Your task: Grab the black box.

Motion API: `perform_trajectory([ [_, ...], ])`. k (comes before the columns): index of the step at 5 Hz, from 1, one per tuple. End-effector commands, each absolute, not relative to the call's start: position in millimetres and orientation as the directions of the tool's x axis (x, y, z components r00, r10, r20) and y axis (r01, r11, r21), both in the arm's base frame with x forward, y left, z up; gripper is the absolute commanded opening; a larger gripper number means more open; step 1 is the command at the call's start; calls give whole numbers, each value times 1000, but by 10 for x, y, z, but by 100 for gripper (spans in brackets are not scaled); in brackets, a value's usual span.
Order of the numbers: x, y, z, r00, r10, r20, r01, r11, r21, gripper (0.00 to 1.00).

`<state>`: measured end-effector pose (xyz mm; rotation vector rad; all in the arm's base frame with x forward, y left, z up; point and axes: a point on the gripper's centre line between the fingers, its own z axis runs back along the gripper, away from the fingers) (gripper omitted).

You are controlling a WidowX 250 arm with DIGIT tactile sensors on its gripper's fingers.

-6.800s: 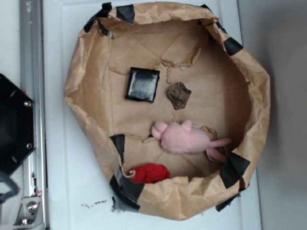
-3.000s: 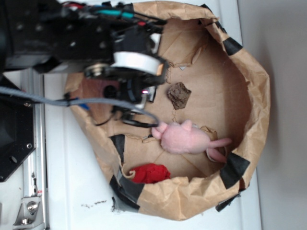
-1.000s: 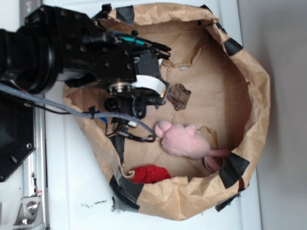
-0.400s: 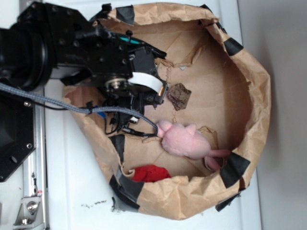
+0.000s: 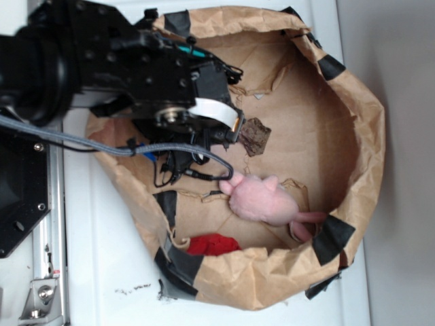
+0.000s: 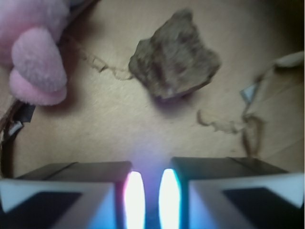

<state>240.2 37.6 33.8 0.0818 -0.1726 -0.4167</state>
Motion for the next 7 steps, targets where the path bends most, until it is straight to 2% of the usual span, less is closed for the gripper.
perform_trajectory([
  [1, 2475, 446, 545, 917, -371, 147, 354, 926, 129, 44],
  [2, 2418, 515, 678, 924, -359, 128, 345, 931, 120, 100],
  [4, 2311, 653, 663, 933, -354, 66, 343, 929, 135, 100],
  [7, 2153, 628, 567, 915, -402, 5, 397, 905, 150, 100],
])
